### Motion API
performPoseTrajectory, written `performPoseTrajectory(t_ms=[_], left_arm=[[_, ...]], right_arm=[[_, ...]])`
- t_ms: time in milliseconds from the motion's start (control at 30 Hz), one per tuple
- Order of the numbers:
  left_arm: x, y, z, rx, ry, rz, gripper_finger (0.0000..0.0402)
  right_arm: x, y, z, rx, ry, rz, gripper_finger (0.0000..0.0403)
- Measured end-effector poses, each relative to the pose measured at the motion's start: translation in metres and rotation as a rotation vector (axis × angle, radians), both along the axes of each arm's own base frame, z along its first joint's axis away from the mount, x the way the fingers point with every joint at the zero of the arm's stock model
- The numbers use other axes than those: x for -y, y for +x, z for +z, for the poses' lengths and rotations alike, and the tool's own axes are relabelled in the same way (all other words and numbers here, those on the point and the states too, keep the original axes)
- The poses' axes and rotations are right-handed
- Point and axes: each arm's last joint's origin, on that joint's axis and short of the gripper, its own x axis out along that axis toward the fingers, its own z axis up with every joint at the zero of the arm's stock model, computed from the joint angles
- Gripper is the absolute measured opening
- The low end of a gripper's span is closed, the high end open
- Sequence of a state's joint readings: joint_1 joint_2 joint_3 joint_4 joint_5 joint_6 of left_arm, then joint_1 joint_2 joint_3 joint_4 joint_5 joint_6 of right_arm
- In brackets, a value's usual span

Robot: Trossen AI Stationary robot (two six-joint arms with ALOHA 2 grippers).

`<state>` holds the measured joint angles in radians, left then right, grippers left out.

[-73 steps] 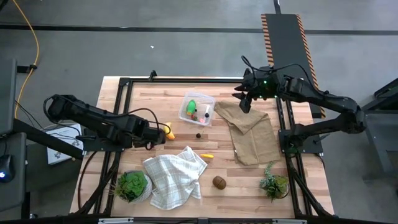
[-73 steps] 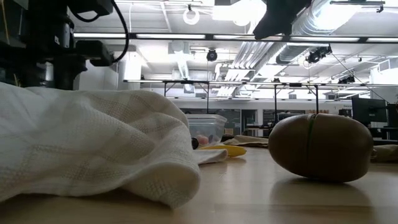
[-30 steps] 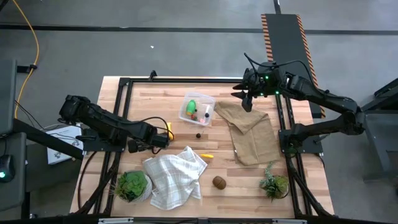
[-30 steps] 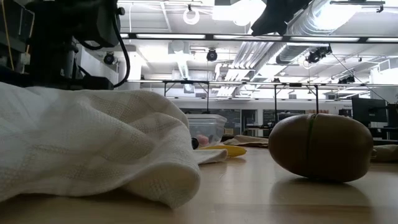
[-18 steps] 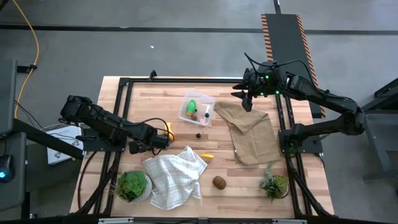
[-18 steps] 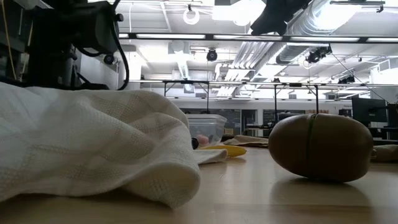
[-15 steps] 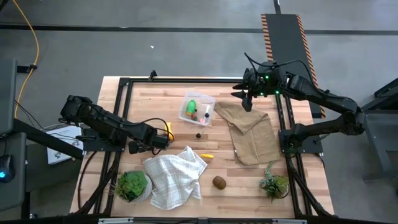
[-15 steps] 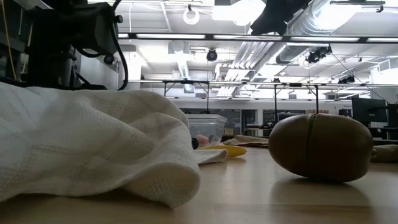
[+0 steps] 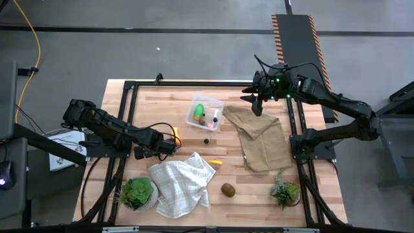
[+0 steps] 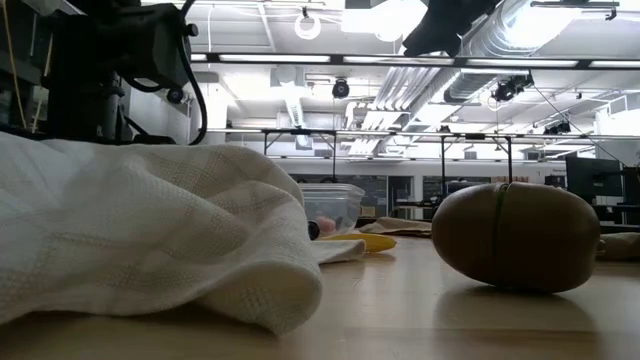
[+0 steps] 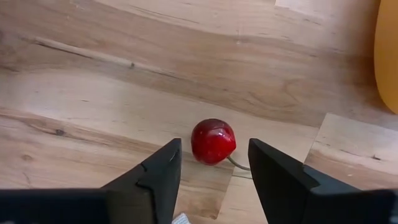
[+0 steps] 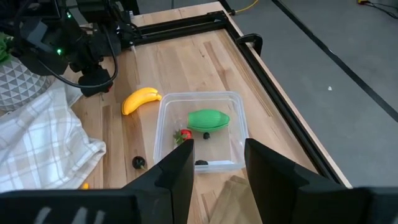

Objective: Pick and placing Produce into tupperware
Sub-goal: Put the red cherry into the transparent bin

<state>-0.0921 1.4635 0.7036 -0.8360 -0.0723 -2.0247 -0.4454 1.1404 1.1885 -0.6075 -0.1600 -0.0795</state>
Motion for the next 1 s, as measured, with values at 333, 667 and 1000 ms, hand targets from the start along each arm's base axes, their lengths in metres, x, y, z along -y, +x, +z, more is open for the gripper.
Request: performPoseTrajectory(t_ms=[333,667,1000], left_arm=[[-0.0001,0.0,0.0,0.0,0.0,0.0,0.0152],[-0.0001,0.0001,0.0,0.001,0.0,-0.001,0.0123],[-0.0001,0.0001,0.0001,0.001,0.001,-0.002,0.0087]], right_arm=[[0.0,0.0,0.0,-0.002,-0.006,0.004,0.0133],[0.0,0.0,0.0,-0.002,-0.008,0.005,0.0133],[0.0,0.0,0.0,-0.003,-0.013,0.008,0.0133]])
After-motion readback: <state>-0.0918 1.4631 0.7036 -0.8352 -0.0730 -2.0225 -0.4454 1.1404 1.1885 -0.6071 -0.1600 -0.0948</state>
